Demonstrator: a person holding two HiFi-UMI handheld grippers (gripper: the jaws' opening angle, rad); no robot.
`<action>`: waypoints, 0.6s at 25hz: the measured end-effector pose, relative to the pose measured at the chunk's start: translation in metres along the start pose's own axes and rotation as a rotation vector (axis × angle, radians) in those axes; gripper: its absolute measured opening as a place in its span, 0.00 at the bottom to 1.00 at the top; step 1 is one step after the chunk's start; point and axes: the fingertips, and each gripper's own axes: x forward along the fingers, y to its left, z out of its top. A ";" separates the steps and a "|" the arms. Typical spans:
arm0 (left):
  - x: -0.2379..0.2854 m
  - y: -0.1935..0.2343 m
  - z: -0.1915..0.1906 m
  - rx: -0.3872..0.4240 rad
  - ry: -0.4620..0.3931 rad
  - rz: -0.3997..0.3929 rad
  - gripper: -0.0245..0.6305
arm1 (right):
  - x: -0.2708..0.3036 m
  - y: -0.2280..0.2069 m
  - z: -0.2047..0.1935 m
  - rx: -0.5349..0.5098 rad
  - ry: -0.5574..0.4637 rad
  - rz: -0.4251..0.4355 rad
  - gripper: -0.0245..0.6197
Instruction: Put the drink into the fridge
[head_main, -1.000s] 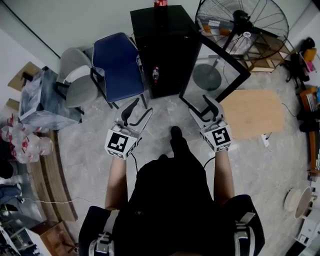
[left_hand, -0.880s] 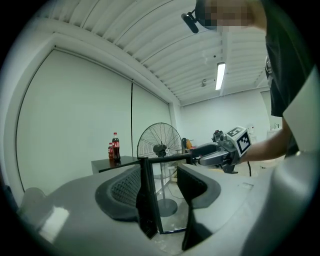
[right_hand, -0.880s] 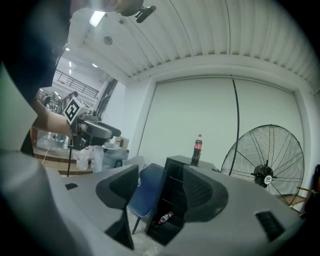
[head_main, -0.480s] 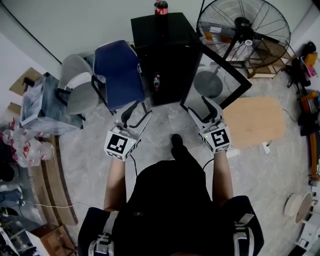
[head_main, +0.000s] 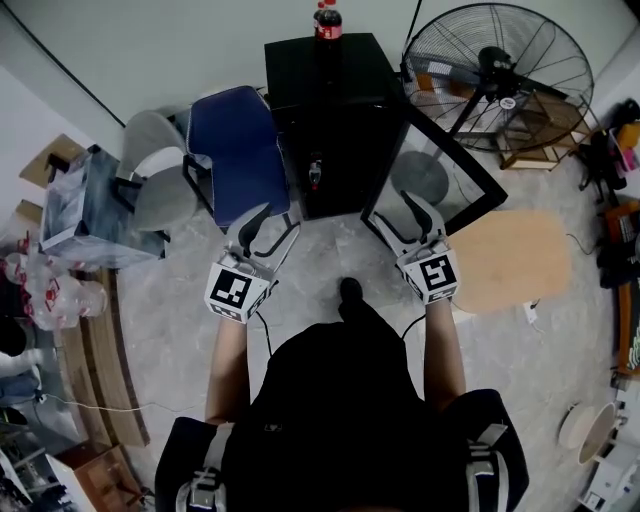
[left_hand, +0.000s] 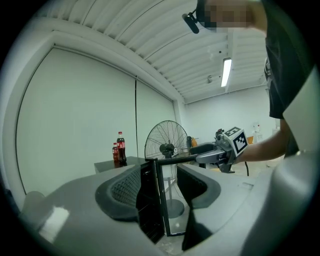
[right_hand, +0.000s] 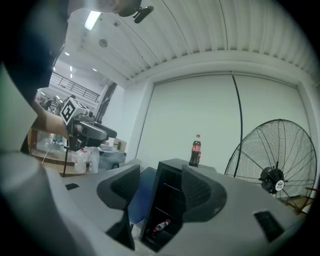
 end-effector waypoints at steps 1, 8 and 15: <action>0.004 0.003 0.001 -0.003 0.002 0.010 0.38 | 0.005 -0.006 0.000 -0.001 0.000 0.009 0.45; 0.035 0.025 0.004 -0.028 0.014 0.079 0.38 | 0.040 -0.046 0.000 0.012 -0.013 0.060 0.42; 0.061 0.044 0.000 -0.055 0.033 0.160 0.38 | 0.077 -0.080 -0.008 0.018 -0.021 0.122 0.42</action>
